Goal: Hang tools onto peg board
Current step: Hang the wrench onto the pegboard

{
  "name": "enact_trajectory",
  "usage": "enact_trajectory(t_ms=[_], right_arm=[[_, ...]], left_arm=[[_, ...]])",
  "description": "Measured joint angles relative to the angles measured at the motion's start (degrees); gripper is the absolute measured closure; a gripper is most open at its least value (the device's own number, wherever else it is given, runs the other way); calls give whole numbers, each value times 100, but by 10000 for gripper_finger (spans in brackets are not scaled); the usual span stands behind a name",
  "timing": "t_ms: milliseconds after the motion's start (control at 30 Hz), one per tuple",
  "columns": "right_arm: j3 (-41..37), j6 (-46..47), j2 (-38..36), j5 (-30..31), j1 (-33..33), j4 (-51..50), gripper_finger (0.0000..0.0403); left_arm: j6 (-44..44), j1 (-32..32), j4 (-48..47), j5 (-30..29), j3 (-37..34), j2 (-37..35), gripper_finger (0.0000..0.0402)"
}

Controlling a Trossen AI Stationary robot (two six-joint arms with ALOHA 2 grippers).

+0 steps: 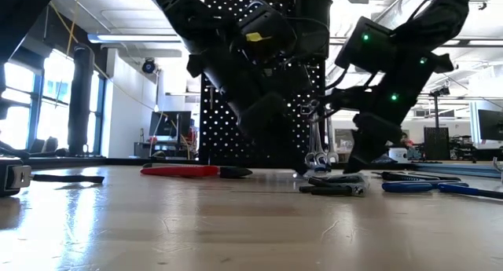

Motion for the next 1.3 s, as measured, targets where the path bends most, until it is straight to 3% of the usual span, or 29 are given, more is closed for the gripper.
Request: enact_trajectory(t_ms=[233, 700, 867, 1067, 1300], right_arm=[[-11, 7, 11, -113, 0, 141, 368], [-22, 109, 19, -183, 2, 202, 368], [-22, 157, 22, -168, 2, 204, 368], [-22, 155, 26, -183, 5, 242, 368], [-26, 199, 26, -190, 5, 261, 368]], left_arm=[[218, -11, -90, -207, 0, 25, 262], [567, -178, -225, -276, 24, 119, 337], [1033, -424, -185, -901, 17, 139, 333], [1262, -615, -160, -1056, 11, 147, 329], [1381, -737, -71, -1639, 0, 162, 329]])
